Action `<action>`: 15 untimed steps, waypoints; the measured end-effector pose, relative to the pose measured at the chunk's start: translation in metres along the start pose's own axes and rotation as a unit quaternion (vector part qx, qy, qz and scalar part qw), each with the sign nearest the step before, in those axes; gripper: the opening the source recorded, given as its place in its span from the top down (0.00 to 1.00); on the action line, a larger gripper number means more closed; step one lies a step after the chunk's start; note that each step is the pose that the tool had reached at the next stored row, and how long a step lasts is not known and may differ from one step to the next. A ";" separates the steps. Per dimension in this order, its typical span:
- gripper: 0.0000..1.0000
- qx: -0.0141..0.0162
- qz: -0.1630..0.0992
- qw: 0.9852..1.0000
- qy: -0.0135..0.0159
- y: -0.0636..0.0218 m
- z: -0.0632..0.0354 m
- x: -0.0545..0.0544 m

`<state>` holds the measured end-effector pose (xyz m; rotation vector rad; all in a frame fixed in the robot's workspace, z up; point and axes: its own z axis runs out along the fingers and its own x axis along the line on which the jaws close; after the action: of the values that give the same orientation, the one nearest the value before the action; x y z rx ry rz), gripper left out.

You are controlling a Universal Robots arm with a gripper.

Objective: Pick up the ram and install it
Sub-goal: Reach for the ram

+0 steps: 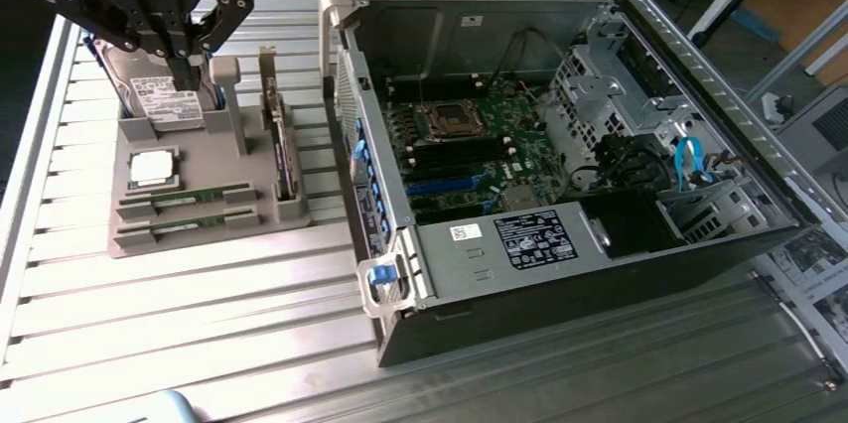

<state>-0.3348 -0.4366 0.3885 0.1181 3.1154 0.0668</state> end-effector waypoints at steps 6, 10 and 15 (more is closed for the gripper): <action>0.89 0.000 0.000 1.000 0.000 -0.0053 0.0000 -0.001; 0.89 0.000 0.000 1.000 0.000 -0.0074 0.0000 -0.001; 0.89 0.000 0.000 1.000 0.000 -0.0075 0.0000 -0.001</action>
<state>-0.3346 -0.4441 0.3882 0.1182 3.1153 0.0671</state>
